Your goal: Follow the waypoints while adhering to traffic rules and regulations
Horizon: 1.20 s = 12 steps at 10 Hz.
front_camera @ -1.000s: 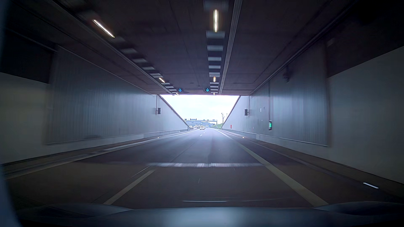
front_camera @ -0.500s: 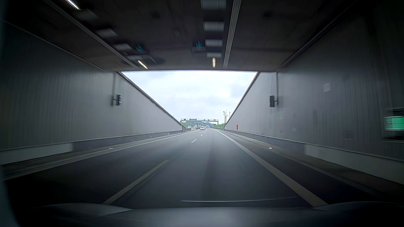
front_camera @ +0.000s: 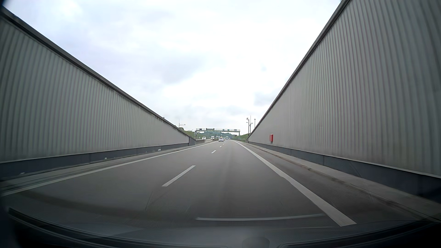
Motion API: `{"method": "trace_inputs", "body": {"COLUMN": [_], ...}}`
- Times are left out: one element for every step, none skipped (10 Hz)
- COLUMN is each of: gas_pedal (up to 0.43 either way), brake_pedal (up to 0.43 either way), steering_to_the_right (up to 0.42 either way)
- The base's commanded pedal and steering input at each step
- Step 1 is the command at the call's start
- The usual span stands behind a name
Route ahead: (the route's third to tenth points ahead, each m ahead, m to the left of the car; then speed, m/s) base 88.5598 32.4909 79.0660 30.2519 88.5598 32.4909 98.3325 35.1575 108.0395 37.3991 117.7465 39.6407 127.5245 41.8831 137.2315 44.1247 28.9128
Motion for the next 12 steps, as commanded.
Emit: {"method": "trace_inputs", "body": {"gas_pedal": [0.220,0.220,0.220,0.220,0.220,0.220,0.228,0.240,0.240,0.240,0.240,0.240], "brake_pedal": [0.000,0.000,0.000,0.000,0.000,0.000,0.000,0.000,0.000,0.000,0.000,0.000], "steering_to_the_right": [-0.002,-0.002,-0.002,-0.002,-0.002,-0.002,-0.003,-0.002,-0.002,-0.002,-0.002,-0.002]}}
